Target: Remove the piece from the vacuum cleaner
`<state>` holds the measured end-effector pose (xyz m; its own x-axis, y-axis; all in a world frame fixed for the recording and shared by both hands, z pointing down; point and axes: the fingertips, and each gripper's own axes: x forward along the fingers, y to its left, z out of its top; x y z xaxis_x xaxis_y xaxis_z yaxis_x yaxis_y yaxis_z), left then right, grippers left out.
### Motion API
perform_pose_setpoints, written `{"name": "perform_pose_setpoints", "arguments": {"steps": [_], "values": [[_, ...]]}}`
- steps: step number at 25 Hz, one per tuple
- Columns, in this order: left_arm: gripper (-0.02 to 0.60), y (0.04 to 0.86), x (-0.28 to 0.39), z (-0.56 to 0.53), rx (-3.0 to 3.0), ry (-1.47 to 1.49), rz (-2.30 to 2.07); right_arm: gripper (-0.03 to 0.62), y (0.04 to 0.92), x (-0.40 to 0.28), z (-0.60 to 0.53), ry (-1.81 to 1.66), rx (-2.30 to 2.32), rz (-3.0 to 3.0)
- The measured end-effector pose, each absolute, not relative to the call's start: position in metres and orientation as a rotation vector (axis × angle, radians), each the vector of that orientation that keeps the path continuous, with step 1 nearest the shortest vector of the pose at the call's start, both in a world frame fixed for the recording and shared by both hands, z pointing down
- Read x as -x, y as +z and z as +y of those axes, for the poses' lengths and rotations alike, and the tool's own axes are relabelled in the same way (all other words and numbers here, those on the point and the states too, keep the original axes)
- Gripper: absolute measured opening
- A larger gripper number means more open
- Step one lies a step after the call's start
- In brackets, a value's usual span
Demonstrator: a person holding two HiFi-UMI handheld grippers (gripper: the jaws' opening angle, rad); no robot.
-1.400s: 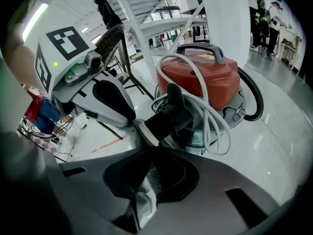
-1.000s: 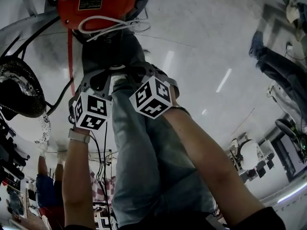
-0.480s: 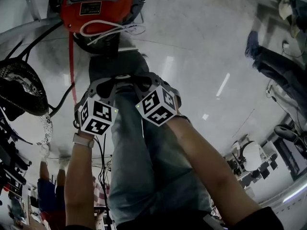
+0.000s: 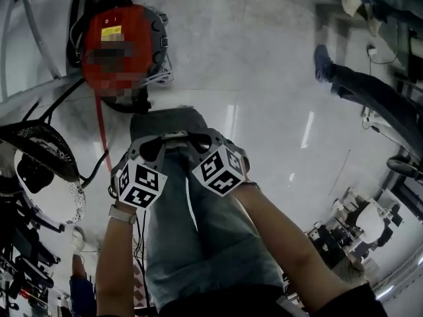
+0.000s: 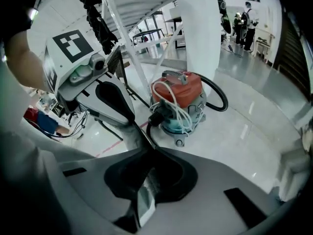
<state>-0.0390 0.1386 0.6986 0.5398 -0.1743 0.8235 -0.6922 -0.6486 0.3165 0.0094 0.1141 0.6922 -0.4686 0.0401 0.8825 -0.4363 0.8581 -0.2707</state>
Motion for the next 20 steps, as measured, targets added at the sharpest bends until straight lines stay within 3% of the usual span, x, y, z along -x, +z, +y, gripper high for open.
{"name": "perform_pose_setpoints", "arguments": {"steps": [20], "values": [[0.041, 0.449, -0.019, 0.052, -2.345, 1.008, -0.761, 0.048, 0.433, -0.068, 0.03, 0.427, -0.501, -2.061]]}}
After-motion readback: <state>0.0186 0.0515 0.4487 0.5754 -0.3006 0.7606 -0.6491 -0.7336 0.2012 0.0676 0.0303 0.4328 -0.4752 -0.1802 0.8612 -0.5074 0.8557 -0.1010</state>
